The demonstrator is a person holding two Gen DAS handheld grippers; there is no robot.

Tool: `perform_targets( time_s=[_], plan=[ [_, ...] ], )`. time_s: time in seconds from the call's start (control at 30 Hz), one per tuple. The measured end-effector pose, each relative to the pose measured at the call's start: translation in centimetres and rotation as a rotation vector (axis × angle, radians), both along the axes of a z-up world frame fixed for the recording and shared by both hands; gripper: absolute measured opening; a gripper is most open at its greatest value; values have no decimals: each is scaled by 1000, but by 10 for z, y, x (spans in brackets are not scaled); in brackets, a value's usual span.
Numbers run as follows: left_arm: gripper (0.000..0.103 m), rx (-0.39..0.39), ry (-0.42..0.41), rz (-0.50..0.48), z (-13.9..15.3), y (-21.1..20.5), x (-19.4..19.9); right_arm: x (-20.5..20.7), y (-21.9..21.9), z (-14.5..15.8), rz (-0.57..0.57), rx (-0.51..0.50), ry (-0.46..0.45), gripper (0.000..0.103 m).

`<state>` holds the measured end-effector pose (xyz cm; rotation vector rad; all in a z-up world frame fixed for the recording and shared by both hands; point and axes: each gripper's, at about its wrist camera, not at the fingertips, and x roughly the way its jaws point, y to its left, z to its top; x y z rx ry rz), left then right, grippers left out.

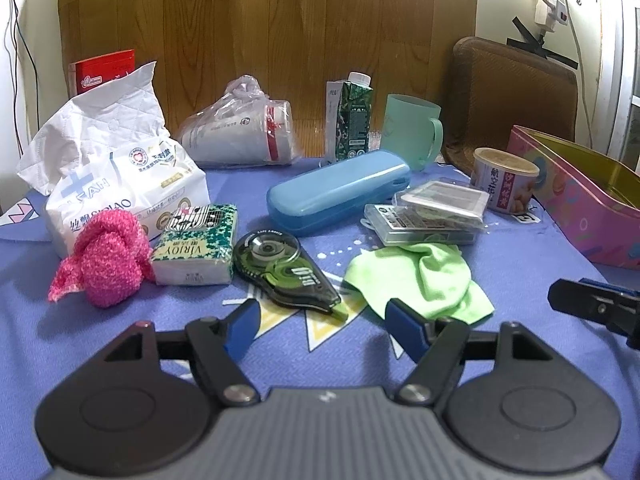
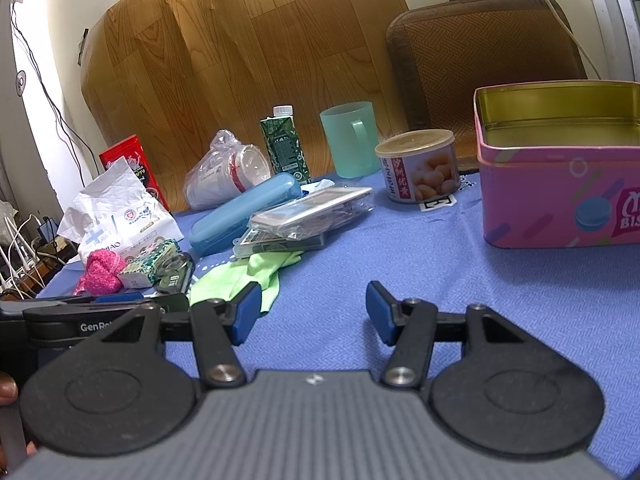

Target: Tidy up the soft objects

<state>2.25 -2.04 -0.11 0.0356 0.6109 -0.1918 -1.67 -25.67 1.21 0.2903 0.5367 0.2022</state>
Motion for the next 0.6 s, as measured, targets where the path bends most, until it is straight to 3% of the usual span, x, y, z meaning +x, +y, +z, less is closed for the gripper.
perform_targets(
  time_s=[0.6],
  plan=[
    [75, -26, -41, -13, 3, 4, -6, 3, 2, -1, 3, -35, 11, 61]
  ],
)
